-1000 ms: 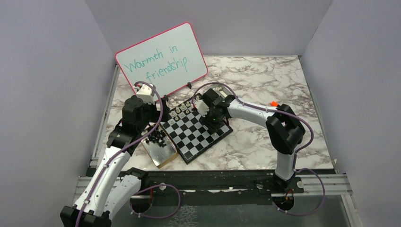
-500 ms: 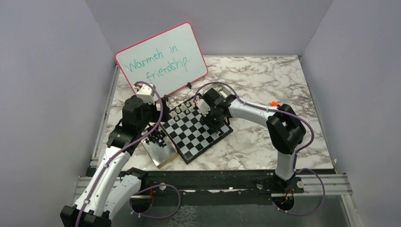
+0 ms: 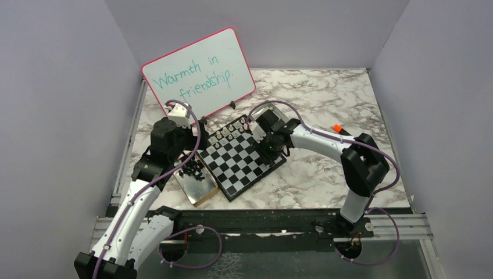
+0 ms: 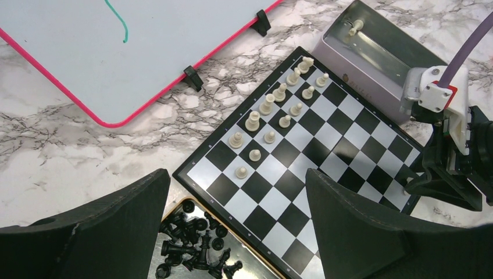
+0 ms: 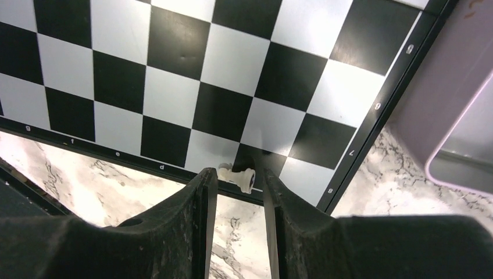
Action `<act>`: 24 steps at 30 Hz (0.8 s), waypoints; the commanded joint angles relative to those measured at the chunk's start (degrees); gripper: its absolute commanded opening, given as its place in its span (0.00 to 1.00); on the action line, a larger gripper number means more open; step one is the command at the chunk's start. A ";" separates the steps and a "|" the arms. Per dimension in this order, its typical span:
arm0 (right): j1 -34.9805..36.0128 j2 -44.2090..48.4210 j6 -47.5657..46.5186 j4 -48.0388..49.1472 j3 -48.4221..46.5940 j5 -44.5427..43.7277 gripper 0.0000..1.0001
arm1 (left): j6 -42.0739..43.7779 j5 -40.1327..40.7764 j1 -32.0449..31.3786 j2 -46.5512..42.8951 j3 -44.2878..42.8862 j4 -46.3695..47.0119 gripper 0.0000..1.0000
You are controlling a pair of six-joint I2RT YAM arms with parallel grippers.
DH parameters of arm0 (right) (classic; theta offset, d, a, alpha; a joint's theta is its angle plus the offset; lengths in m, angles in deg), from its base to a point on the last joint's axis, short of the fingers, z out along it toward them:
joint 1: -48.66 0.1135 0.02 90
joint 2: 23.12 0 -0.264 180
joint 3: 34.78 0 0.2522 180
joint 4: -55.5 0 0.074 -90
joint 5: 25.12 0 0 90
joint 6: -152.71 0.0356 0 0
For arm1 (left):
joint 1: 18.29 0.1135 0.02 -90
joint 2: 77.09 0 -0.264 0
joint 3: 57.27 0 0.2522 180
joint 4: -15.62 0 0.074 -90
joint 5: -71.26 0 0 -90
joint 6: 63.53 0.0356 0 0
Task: Set up the chess pieces on the board
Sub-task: Pick up the chess piece from the chessboard.
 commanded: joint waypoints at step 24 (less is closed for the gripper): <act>-2.91 3.37 2.16 4.95 4.63 2.72 0.33 | 0.45 -0.83 -0.19 0.62 0.00 0.71 0.87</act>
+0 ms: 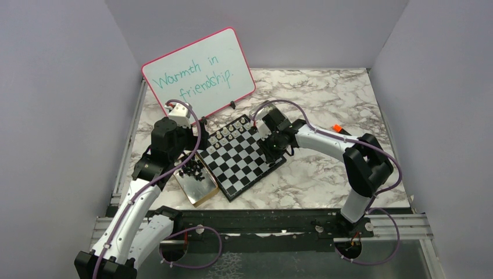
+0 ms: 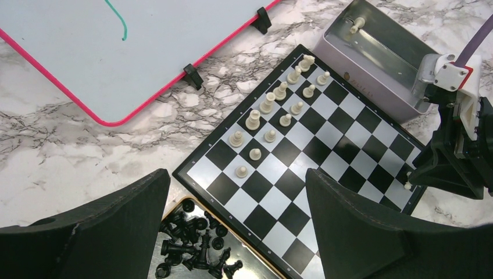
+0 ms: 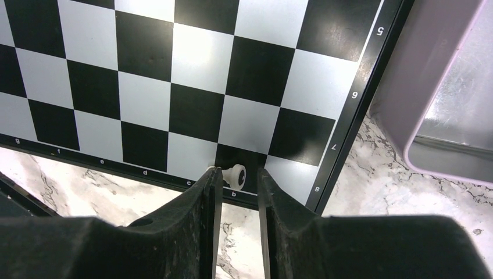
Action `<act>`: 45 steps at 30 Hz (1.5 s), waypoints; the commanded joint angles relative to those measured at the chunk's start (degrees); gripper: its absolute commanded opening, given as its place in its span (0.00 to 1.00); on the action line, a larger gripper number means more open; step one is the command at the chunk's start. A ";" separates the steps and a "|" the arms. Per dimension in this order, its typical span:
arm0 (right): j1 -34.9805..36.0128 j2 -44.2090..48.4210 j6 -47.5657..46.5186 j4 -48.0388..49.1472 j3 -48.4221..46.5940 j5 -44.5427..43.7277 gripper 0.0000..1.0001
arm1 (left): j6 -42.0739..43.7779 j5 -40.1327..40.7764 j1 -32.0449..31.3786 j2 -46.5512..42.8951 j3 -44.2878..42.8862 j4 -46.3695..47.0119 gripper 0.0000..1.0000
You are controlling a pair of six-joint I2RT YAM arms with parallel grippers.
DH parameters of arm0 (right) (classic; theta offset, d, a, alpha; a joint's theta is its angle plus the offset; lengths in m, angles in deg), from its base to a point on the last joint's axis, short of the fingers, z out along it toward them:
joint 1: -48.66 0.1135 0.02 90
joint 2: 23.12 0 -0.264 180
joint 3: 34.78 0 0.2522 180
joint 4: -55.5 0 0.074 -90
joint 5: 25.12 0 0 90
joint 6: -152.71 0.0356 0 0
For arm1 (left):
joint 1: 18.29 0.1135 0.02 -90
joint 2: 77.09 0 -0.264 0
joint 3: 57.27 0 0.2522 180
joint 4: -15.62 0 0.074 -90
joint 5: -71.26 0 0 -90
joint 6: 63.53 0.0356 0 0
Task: Set up the chess pieces on the board
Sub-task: Pick up the chess piece from the chessboard.
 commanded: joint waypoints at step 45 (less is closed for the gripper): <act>-4.57 7.80 26.14 17.45 -0.40 7.96 0.01 | -16.85 -22.21 -0.21 6.39 -3.16 4.15 0.62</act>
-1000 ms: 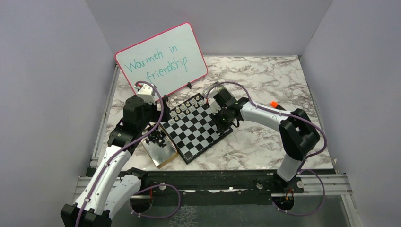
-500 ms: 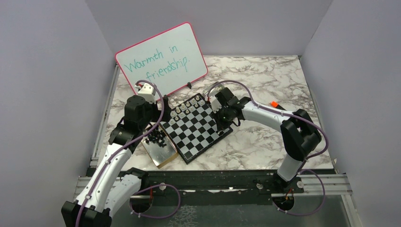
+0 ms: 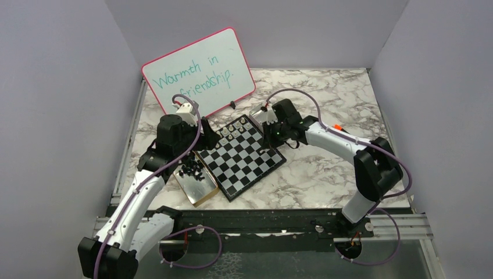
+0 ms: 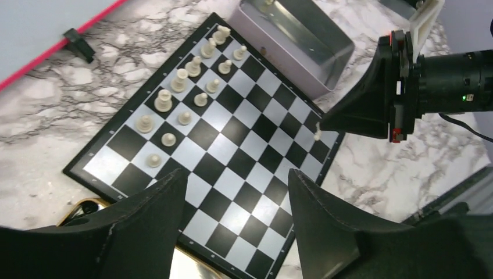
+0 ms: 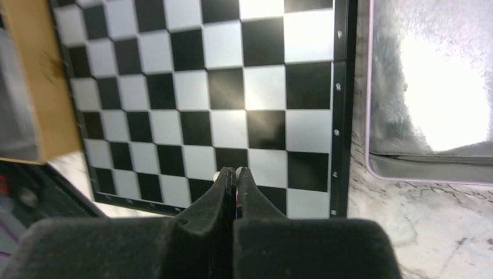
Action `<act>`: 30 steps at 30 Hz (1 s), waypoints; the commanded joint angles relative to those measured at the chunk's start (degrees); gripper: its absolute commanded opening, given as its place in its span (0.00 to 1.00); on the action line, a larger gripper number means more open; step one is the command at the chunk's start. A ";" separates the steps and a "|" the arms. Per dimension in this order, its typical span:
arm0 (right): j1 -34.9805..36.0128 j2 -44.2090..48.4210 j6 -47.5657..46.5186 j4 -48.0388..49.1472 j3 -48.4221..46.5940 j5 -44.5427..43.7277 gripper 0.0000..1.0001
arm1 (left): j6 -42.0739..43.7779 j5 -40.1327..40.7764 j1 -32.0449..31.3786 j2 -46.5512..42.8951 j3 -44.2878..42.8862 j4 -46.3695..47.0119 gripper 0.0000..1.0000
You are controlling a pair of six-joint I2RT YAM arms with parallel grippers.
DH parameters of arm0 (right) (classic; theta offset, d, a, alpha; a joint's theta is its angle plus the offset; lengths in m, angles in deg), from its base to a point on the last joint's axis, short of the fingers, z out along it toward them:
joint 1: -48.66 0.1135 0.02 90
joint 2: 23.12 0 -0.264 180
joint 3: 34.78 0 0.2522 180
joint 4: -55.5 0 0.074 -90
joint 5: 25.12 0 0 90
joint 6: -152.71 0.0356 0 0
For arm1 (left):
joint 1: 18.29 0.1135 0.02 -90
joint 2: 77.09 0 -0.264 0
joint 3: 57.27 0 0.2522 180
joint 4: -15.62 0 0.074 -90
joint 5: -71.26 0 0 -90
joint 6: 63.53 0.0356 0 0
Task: Set up the chess pieces on the board
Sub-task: Pick up the chess piece from the chessboard, then place the chess piece on the chessboard.
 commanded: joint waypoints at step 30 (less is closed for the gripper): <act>-0.38 5.65 38.72 37.88 7.62 10.41 0.01 | -14.58 -6.82 -8.25 16.01 -2.14 22.39 0.32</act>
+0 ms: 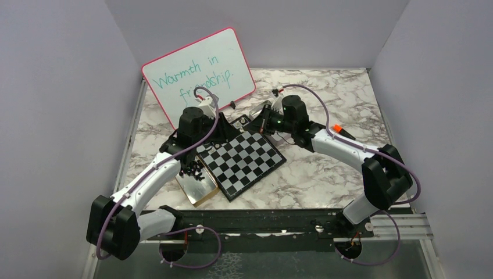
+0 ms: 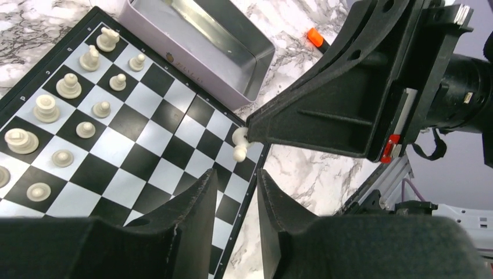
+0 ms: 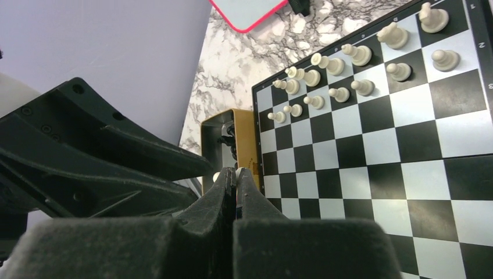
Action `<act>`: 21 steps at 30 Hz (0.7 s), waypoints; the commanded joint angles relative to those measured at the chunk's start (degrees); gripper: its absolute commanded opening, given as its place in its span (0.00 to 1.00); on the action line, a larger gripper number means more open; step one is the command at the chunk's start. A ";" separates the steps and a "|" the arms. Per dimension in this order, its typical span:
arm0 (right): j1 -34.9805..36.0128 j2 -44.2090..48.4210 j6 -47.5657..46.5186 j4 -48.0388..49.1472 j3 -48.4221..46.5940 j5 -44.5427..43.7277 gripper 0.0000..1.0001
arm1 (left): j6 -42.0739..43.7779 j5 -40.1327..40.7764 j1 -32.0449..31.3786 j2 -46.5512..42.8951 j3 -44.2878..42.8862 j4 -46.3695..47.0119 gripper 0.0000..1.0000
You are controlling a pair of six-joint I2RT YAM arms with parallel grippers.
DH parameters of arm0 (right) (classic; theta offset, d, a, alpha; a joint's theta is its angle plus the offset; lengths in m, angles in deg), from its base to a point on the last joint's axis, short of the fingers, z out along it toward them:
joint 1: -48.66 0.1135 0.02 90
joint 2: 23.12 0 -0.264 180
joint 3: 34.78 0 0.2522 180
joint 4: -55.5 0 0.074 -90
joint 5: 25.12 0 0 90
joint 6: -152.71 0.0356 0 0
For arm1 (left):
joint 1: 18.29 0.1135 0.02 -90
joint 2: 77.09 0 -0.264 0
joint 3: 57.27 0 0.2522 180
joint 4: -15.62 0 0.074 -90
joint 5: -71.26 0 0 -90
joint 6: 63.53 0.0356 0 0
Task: Set up the chess pieces on the board
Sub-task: Place the chess piece on the chessboard.
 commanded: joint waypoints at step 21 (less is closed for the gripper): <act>-0.30 0.10 1.38 6.95 1.69 3.43 0.01 | -2.22 -0.69 -0.41 2.58 -0.42 8.81 0.16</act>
